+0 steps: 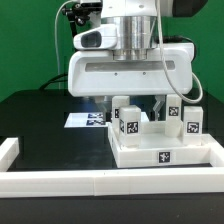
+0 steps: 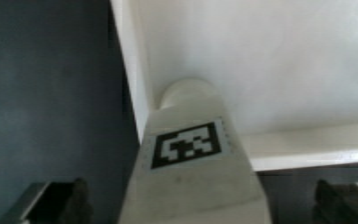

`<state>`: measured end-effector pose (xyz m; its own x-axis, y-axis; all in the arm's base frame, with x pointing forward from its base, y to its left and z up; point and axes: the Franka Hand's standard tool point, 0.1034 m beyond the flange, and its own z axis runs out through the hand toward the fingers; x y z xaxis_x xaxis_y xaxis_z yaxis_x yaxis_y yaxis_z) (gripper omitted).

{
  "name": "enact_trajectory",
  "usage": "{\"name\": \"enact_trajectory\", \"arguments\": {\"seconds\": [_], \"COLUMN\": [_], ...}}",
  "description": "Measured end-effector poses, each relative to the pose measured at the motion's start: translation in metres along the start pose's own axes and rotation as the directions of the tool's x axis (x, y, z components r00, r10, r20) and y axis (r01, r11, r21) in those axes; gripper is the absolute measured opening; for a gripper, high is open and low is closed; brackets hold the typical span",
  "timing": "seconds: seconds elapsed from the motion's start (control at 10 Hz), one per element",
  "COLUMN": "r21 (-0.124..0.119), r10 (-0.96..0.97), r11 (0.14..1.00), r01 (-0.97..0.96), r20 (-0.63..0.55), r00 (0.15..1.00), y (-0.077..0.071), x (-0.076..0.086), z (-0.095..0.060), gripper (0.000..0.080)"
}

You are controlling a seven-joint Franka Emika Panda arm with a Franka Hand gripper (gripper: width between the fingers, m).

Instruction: Assemble square table

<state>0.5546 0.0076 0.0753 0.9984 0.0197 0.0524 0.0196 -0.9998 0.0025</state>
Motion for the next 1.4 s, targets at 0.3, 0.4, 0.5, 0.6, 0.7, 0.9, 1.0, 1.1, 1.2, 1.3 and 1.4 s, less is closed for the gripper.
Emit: {"name": "enact_trajectory", "arguments": {"seconds": [0.3, 0.4, 0.5, 0.6, 0.7, 0.9, 1.0, 1.1, 1.2, 1.3, 1.4], "r21": [0.0, 0.0, 0.0, 0.0, 0.0, 0.002, 0.001, 0.0, 0.005, 0.007, 0.008], "r10": [-0.016, -0.016, -0.008, 0.009, 0.009, 0.134, 0.212, 0.288, 0.408, 0.512, 0.6], "r11": [1.0, 1.0, 1.0, 1.0, 1.0, 0.991, 0.977, 0.958, 0.913, 0.859, 0.8], "r01": [0.016, 0.016, 0.008, -0.009, -0.009, -0.134, -0.212, -0.288, -0.408, -0.512, -0.6], "r20": [0.001, 0.001, 0.001, 0.001, 0.001, 0.001, 0.001, -0.016, -0.02, -0.019, -0.018], "r00": [1.0, 1.0, 1.0, 1.0, 1.0, 0.991, 0.977, 0.958, 0.913, 0.859, 0.8], "y": [0.0009, 0.0009, 0.0009, 0.0009, 0.0009, 0.0005, 0.0008, 0.0018, 0.001, 0.001, 0.001], "x": [-0.0003, -0.0003, -0.0003, -0.0003, -0.0003, -0.0004, -0.0005, -0.0001, -0.0001, -0.0002, -0.0004], "z": [0.0005, 0.0005, 0.0006, 0.0006, 0.0006, 0.0009, 0.0011, 0.0014, 0.0014, 0.0016, 0.0018], "gripper": [0.0302, 0.0289, 0.0289, 0.0289, 0.0289, 0.0289, 0.029, 0.029, 0.029, 0.029, 0.029]}}
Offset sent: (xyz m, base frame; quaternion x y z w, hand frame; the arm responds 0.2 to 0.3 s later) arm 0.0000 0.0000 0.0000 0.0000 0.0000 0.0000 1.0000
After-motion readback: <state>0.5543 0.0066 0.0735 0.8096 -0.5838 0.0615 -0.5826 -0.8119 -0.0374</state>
